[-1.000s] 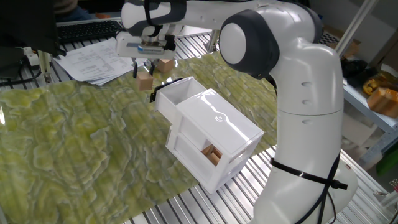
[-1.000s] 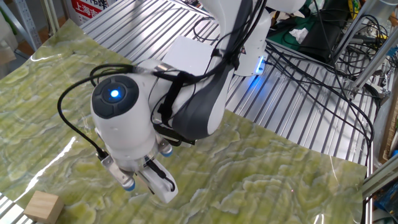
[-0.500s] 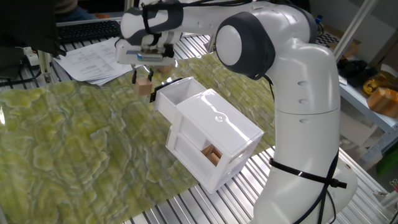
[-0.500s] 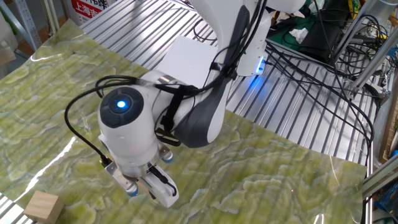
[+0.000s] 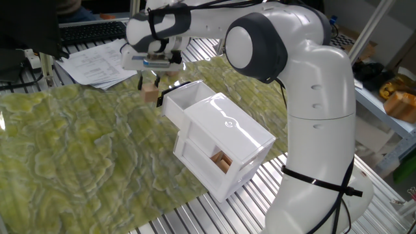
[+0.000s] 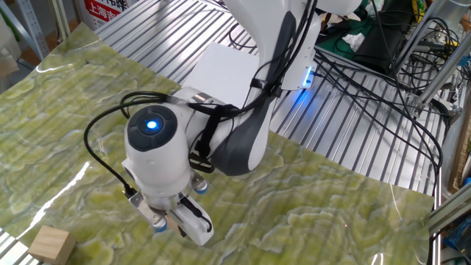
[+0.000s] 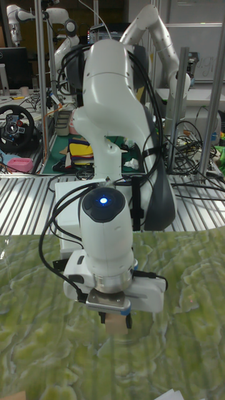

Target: Take something out of a drawer

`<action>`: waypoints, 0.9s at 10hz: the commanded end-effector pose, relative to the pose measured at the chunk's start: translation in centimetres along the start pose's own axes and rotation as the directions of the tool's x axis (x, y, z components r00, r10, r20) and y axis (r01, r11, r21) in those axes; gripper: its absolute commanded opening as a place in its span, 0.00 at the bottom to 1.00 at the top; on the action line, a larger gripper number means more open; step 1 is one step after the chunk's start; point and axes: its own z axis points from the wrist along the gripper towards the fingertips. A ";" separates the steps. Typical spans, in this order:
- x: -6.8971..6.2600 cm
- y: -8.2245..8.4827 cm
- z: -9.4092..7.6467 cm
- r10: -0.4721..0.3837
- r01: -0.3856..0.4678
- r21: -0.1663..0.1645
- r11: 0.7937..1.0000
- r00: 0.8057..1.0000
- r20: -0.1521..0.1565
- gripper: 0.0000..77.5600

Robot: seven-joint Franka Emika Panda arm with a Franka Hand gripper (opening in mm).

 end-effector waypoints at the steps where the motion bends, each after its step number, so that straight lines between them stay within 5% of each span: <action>1: 0.5 0.1 1.0 0.001 -0.001 -0.004 1.000 0.999 0.033 0.02; 7: 0.9 0.2 2.0 0.016 -0.016 -0.004 1.000 0.999 0.045 0.02; 8: 0.9 0.2 2.0 0.016 -0.016 -0.004 1.000 0.999 0.045 1.00; 9: 0.9 0.2 2.0 0.016 -0.016 -0.004 1.000 0.999 0.045 1.00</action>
